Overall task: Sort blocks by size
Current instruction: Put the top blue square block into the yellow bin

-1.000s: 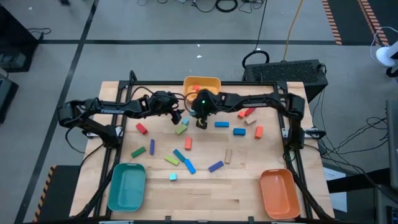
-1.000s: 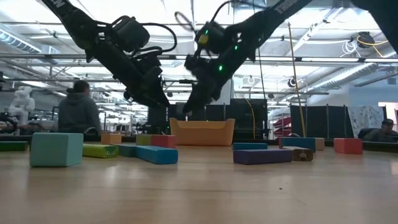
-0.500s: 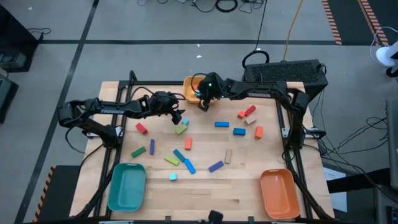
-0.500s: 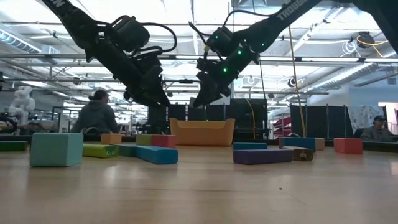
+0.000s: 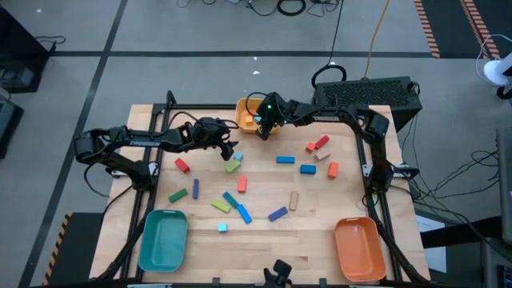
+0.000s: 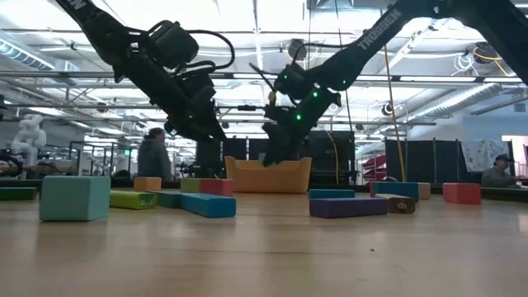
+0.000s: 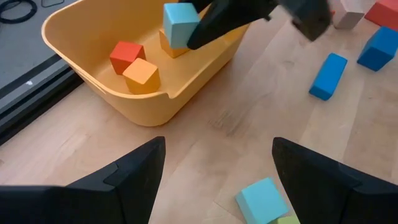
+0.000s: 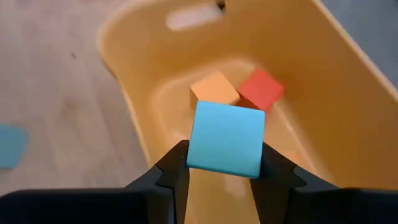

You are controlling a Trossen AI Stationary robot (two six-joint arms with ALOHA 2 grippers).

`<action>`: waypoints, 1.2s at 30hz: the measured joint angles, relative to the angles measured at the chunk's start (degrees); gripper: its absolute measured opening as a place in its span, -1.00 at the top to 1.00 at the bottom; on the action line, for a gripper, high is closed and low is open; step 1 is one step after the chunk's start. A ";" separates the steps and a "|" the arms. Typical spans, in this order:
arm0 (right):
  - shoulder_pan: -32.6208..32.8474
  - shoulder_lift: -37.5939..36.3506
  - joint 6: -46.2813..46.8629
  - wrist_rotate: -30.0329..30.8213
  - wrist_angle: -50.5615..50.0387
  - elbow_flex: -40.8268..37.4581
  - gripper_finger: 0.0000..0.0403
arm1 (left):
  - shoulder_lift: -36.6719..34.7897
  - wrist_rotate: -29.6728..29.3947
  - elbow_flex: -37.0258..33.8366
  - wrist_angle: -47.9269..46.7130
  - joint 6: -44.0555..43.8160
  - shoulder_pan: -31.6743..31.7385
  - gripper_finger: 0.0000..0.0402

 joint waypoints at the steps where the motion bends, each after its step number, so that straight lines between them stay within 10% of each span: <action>1: -0.01 0.19 0.19 0.08 0.18 0.00 0.41 | 0.00 0.70 0.00 0.01 -0.01 0.02 -0.48; 36: 5.51 -3.54 -2.96 3.25 5.01 -0.02 0.09 | 0.00 0.61 0.00 -9.22 -8.04 -4.86 -0.48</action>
